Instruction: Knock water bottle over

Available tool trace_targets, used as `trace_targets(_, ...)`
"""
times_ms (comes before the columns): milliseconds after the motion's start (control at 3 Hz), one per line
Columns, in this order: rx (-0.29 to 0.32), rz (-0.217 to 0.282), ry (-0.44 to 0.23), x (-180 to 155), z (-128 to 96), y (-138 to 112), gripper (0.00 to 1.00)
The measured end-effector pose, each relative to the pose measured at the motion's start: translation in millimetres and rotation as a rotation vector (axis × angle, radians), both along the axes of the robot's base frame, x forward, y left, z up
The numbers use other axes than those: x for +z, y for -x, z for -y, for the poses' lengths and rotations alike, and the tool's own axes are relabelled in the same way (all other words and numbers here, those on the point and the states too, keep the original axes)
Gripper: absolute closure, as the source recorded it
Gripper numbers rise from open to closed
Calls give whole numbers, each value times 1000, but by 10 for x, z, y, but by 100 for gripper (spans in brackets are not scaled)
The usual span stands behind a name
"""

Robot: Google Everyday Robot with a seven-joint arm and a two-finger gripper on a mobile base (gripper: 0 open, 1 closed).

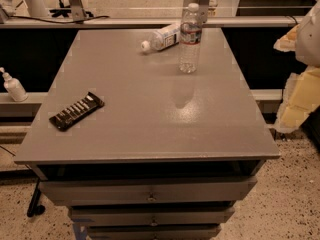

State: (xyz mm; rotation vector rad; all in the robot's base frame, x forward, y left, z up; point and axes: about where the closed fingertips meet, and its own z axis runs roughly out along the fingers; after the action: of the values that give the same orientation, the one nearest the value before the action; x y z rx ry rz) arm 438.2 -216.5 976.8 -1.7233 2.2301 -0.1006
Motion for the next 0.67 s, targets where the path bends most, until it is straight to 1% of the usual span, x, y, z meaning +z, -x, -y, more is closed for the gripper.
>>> trace_targets(333,1,15,-5,11,-17,-22,0)
trace_targets(667,17,47,-35,-93,-95,-200,0)
